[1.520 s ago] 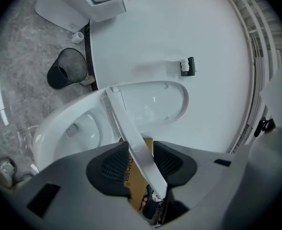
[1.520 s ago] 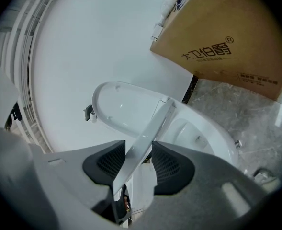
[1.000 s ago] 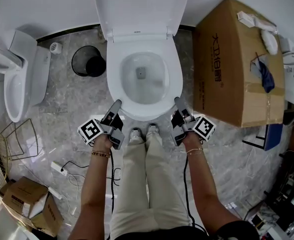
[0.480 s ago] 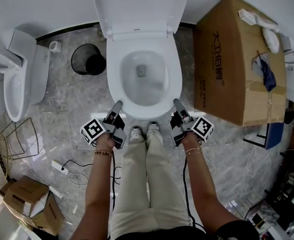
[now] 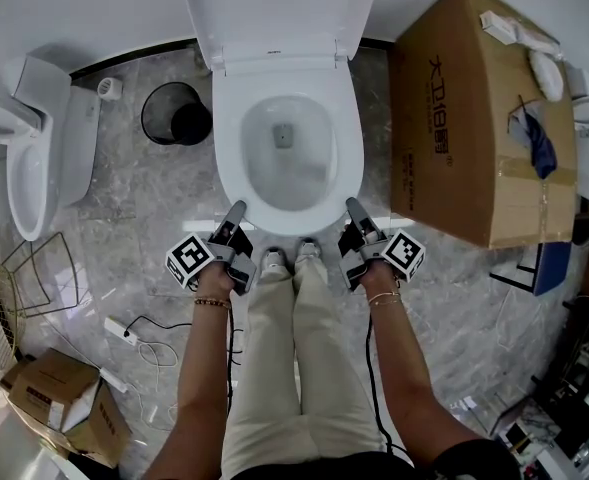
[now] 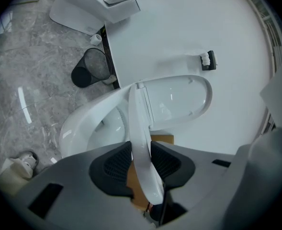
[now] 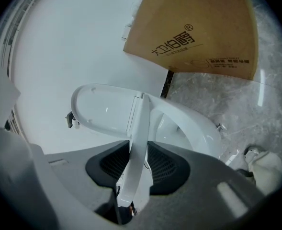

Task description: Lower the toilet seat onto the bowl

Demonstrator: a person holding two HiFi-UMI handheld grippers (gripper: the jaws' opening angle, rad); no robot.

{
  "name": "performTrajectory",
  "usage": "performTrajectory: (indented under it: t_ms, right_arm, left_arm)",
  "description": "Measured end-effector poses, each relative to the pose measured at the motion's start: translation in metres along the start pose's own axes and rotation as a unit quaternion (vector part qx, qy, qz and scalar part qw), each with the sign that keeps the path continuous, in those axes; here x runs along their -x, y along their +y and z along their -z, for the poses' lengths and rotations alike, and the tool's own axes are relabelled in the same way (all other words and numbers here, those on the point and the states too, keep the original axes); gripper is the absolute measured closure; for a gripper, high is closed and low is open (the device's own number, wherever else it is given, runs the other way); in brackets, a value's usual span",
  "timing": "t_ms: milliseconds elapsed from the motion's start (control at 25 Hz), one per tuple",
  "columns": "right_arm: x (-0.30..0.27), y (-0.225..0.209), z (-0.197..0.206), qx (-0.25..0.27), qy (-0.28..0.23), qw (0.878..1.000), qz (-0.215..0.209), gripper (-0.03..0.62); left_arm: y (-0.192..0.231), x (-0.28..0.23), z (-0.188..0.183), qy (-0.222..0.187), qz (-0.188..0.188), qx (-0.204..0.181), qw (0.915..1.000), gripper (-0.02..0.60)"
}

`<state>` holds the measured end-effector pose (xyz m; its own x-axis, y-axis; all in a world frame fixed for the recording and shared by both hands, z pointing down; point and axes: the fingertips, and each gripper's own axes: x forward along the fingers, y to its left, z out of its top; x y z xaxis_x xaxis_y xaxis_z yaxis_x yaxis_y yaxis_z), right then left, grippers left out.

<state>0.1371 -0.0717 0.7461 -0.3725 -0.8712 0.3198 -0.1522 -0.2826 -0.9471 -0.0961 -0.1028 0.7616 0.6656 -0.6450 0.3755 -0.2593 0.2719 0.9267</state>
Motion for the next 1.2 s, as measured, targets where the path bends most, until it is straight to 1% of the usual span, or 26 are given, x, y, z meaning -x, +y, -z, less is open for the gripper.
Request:
performTrajectory:
  t_ms: [120, 200, 240, 440, 520, 680, 800, 840, 960, 1200]
  right_arm:
    - [0.004, -0.015, 0.001, -0.004, 0.000, 1.000, 0.026, 0.474]
    - [0.002, -0.014, 0.002, -0.004, 0.003, 1.000, 0.013, 0.476]
    - [0.001, -0.014, 0.002, -0.004, 0.004, 1.000, 0.009, 0.476]
    - [0.001, -0.025, 0.003, -0.004, 0.008, 1.000, 0.020, 0.477]
    - [0.000, -0.027, 0.004, -0.003, 0.009, 1.000, 0.014, 0.477]
    - [0.003, -0.043, 0.006, -0.018, 0.008, 0.999, 0.037, 0.477]
    - [-0.001, -0.043, 0.007, -0.015, 0.013, 1.000, 0.021, 0.477]
    - [-0.001, -0.046, 0.008, -0.017, 0.014, 0.999, 0.024, 0.477]
    - [0.003, -0.062, 0.009, -0.024, 0.014, 0.998, 0.053, 0.477]
    - [0.001, -0.073, 0.009, -0.025, 0.020, 0.998, 0.054, 0.477]
  left_arm:
    - [0.012, 0.001, 0.001, 0.006, -0.027, -0.011, 0.9996, 0.462]
    - [0.016, 0.001, 0.002, 0.008, -0.034, -0.014, 0.9993, 0.463]
    - [0.018, 0.001, 0.003, 0.008, -0.036, -0.014, 0.9992, 0.464]
    - [0.026, -0.001, 0.005, 0.010, -0.045, -0.019, 0.9987, 0.465]
    - [0.030, -0.001, 0.006, 0.010, -0.050, -0.019, 0.9985, 0.465]
    - [0.039, -0.001, 0.008, 0.010, -0.058, -0.020, 0.9981, 0.465]
    - [0.045, -0.002, 0.009, 0.009, -0.062, -0.020, 0.9978, 0.465]
    - [0.047, -0.002, 0.009, 0.009, -0.063, -0.020, 0.9977, 0.465]
    - [0.053, -0.003, 0.010, 0.010, -0.065, -0.021, 0.9976, 0.465]
    - [0.066, -0.006, 0.014, 0.010, -0.075, -0.021, 0.9969, 0.465]
